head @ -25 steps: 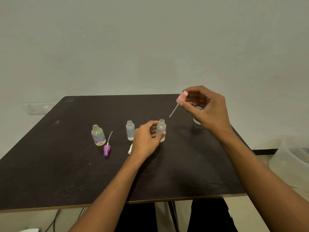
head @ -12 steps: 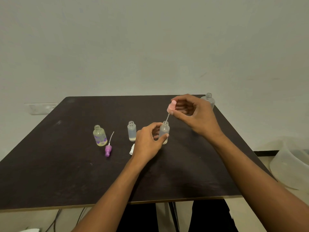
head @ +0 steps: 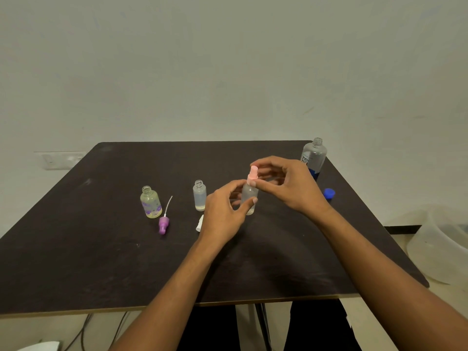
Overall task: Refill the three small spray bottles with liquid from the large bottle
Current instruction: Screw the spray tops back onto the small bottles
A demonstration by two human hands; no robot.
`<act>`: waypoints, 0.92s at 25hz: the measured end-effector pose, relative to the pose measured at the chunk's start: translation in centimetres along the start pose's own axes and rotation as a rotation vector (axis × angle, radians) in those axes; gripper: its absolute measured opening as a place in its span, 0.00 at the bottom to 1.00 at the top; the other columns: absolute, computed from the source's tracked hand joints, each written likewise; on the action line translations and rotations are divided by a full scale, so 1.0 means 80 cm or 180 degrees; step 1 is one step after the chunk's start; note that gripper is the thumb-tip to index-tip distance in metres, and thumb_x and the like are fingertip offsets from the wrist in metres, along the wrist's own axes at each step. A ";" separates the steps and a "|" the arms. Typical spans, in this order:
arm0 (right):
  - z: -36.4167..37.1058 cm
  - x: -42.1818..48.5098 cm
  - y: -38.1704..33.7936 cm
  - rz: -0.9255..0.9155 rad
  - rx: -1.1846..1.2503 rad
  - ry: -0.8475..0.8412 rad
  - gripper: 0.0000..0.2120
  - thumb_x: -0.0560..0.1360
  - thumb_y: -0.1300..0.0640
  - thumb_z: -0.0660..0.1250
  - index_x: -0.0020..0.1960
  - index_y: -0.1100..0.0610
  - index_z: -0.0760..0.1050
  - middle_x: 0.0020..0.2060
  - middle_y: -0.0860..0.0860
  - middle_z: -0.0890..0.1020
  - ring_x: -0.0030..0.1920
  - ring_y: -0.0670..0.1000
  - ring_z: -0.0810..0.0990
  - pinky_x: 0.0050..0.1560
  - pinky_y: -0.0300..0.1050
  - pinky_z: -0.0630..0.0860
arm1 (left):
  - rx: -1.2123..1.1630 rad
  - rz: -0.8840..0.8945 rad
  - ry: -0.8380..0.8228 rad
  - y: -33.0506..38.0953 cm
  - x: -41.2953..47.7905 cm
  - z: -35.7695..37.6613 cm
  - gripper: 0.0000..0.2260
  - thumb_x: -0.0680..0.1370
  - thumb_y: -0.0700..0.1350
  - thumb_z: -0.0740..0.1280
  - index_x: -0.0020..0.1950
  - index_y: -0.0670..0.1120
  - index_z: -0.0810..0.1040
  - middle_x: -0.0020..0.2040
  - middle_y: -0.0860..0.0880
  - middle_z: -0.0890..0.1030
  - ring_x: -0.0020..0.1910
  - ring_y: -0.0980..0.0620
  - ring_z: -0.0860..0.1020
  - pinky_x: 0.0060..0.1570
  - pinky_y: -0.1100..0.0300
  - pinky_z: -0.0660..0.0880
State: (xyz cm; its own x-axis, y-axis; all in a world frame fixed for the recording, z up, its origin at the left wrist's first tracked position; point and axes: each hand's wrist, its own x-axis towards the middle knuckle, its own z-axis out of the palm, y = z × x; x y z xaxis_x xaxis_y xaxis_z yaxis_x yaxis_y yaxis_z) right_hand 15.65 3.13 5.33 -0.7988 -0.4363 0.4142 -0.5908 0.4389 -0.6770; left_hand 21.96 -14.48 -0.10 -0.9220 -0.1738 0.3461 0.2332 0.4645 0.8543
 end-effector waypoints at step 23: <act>-0.011 0.014 -0.001 0.0006 -0.0130 -0.0512 0.14 0.75 0.46 0.77 0.57 0.51 0.85 0.49 0.45 0.84 0.48 0.46 0.83 0.48 0.41 0.80 | 0.0000 0.0034 0.0000 0.009 -0.005 -0.002 0.20 0.77 0.49 0.76 0.69 0.51 0.80 0.58 0.56 0.84 0.57 0.61 0.81 0.51 0.75 0.76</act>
State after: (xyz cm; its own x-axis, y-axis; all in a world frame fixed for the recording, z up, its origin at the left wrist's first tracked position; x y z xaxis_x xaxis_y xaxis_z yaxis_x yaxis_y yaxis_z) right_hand 14.70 3.31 6.40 -0.7734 -0.5541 0.3080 -0.5959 0.4699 -0.6512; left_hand 22.53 -14.21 0.44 -0.9195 -0.1687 0.3551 0.2430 0.4662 0.8507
